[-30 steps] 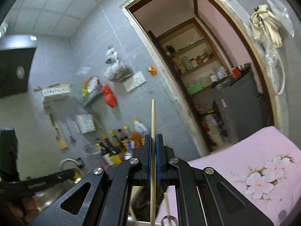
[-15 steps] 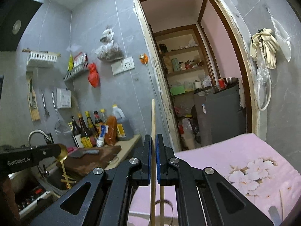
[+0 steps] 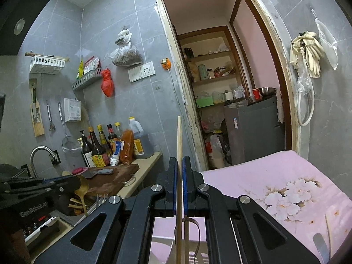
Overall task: Organize utensils
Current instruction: 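Lower the chopstick and knife into the caddy and open both tools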
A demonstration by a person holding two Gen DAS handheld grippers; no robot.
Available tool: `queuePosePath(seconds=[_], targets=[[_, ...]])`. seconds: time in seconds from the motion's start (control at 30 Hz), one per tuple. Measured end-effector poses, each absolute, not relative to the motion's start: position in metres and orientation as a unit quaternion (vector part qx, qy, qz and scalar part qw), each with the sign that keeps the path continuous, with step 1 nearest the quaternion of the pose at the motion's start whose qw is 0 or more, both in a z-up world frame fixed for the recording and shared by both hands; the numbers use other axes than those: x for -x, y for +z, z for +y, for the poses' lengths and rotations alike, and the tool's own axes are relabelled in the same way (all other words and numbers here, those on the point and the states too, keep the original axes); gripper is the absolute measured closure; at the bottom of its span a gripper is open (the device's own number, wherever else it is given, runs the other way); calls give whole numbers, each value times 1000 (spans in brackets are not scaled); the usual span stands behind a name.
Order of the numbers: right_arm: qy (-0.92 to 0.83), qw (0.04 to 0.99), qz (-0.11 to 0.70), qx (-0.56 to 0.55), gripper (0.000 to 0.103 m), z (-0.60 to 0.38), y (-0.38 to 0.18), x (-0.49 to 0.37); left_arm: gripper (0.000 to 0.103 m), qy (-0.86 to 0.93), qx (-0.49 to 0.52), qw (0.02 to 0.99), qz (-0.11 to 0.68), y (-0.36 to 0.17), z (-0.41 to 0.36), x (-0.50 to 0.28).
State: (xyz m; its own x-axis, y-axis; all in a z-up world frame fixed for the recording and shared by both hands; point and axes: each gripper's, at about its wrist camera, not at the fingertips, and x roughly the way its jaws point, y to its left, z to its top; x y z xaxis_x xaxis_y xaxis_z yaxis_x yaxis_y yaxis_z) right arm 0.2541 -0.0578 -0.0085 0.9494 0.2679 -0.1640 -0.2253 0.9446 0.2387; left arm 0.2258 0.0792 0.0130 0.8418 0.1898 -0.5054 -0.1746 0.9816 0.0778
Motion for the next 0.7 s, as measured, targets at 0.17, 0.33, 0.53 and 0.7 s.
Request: queuePosePath(seconds=[0.17, 0.33, 0.53, 0.7], targets=[[132, 981, 101, -102, 99, -60, -13, -251, 99, 91, -11, 956, 279, 8, 79, -228], [133, 980, 109, -104, 99, -64, -14, -248, 98, 82, 4, 952, 294, 4, 81, -230], [137, 978, 118, -104, 99, -69, -13, -242, 98, 70, 21, 949, 306, -1, 84, -230], [137, 977, 129, -105, 97, -73, -14, -242, 97, 60, 42, 947, 314, -3, 88, -230]])
